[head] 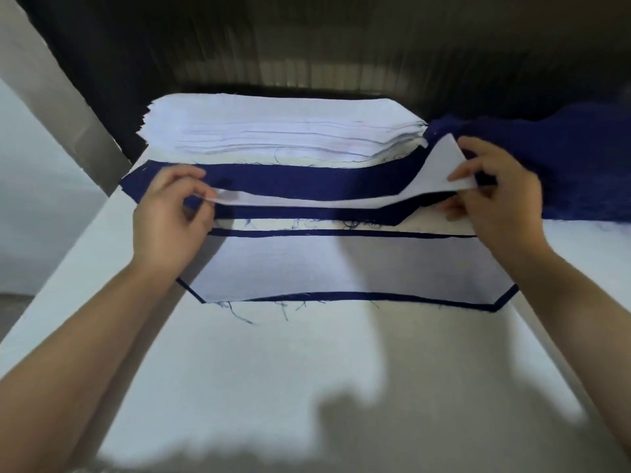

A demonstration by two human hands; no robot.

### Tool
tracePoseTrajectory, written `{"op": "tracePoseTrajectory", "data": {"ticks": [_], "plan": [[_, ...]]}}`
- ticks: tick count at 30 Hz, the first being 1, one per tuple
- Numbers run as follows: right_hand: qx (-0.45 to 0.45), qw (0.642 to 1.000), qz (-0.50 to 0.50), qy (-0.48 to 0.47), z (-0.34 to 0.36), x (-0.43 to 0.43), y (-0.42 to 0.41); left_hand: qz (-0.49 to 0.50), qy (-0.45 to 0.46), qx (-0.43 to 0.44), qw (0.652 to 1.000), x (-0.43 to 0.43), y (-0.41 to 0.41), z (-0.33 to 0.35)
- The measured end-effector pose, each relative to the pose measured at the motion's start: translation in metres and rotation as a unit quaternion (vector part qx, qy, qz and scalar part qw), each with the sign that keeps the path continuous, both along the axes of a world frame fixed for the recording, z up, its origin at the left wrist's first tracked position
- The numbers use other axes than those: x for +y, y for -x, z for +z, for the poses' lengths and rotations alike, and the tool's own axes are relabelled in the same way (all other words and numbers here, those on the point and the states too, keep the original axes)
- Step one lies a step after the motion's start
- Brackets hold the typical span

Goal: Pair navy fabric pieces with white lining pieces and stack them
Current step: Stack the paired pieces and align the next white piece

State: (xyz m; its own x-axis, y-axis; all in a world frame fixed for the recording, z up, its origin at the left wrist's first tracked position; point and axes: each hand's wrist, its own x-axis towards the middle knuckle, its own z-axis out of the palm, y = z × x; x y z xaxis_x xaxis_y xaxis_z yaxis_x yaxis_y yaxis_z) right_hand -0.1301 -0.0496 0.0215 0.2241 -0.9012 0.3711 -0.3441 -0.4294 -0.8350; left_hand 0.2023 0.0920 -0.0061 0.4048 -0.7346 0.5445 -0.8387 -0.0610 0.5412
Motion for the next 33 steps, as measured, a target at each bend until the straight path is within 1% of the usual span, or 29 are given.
{"op": "tracePoseTrajectory", "data": {"ticks": [3,8,10,12,14,18,20,22,25,27,30,33], "plan": [[0.040,0.999,0.026,0.022,-0.011,0.021,0.018,-0.016,-0.032,0.009,0.999,0.025,0.008,-0.003],[0.074,0.996,0.020,0.052,-0.026,0.040,0.038,-0.056,-0.061,-0.013,0.996,0.053,0.018,-0.001],[0.098,0.993,0.015,0.069,-0.031,0.045,0.044,-0.071,-0.064,-0.021,0.995,0.058,0.022,-0.003],[0.103,0.992,0.007,0.072,-0.037,0.050,0.049,-0.080,-0.055,-0.015,0.995,0.060,0.024,-0.006],[0.101,0.993,-0.003,0.065,-0.041,0.051,0.051,-0.076,-0.046,0.028,0.996,0.061,0.024,-0.008],[0.112,0.993,-0.022,0.037,-0.041,0.050,0.052,-0.040,-0.055,0.167,0.984,0.063,0.017,-0.009],[0.103,0.994,-0.033,0.006,-0.039,0.049,0.053,-0.052,-0.049,0.194,0.978,0.064,0.016,-0.009],[0.096,0.995,-0.033,-0.022,-0.037,0.050,0.054,-0.044,-0.041,0.197,0.979,0.064,0.017,-0.009],[0.086,0.996,0.008,-0.036,-0.034,0.052,0.056,-0.009,-0.038,0.186,0.982,0.064,0.015,-0.007],[0.061,0.997,0.015,-0.045,-0.033,0.052,0.058,0.005,-0.040,0.183,0.982,0.065,0.013,-0.006],[0.042,0.997,-0.037,-0.059,-0.035,0.047,0.059,0.006,-0.040,0.168,0.985,0.065,0.011,-0.006],[0.087,0.992,-0.085,-0.038,-0.037,0.043,0.060,-0.001,-0.051,0.148,0.988,0.065,0.011,-0.005]]}}
